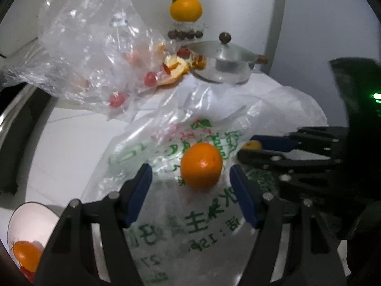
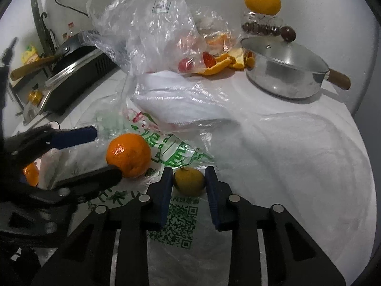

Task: Organize fruits
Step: 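Grasp the orange with the left tool while the right tool grasps a yellow fruit, then carry the orange and yellow fruit over the white plate with both tools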

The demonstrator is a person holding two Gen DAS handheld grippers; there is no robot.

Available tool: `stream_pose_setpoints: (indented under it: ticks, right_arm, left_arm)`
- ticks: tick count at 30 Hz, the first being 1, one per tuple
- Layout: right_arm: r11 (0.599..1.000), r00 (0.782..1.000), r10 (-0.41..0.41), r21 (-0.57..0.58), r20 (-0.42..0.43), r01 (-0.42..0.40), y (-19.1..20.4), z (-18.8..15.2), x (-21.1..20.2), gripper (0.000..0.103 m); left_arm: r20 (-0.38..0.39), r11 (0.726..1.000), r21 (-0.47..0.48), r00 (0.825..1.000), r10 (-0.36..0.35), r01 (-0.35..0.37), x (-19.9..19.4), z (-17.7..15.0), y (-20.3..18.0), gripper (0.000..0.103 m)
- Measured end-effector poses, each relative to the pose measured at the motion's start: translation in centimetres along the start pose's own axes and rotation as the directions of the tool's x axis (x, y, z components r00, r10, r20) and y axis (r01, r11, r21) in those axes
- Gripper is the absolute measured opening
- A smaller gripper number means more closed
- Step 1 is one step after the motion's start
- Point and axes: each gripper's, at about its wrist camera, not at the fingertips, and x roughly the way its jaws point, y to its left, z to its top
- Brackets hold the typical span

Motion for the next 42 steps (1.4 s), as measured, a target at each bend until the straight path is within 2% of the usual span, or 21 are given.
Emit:
stream_pose_setpoints:
  ticks: [5, 9, 13, 22, 42]
  right_arm:
    - [1.0, 1.0, -0.001, 0.016, 0.028, 0.001, -0.7, -0.5, -1.1, 0.03]
    - [1.0, 0.999, 0.008, 0.023, 0.038, -0.009, -1.0, -0.7, -1.5, 0.03]
    - [1.0, 0.999, 0.011, 0.021, 0.044, -0.012, -1.0, -0.8, -1.7, 0.03]
    - [1.0, 0.999, -0.002, 0.028, 0.054, 0.001, -0.9, -0.9, -2.2, 0.03]
    - [0.999, 0.996, -0.015, -0.033, 0.083, 0.018, 2.9, -0.6, -5.1, 0.03]
  left_arm:
    - [-0.004, 1.0, 0.022, 1.0, -0.015, 0.015, 0.7, 0.2, -0.5, 0.068]
    - [-0.032, 1.0, 0.028, 0.999, -0.007, 0.008, 1.7, 0.4, -0.8, 0.052]
    - [-0.034, 0.999, 0.039, 0.999, -0.014, 0.015, 1.9, 0.5, -1.0, 0.043]
    - [-0.032, 0.999, 0.03, 0.999, -0.015, 0.016, 0.8, 0.3, -1.1, 0.043]
    - [0.063, 1.0, 0.019, 0.998, -0.024, 0.023, -5.9, -1.0, -0.4, 0.043]
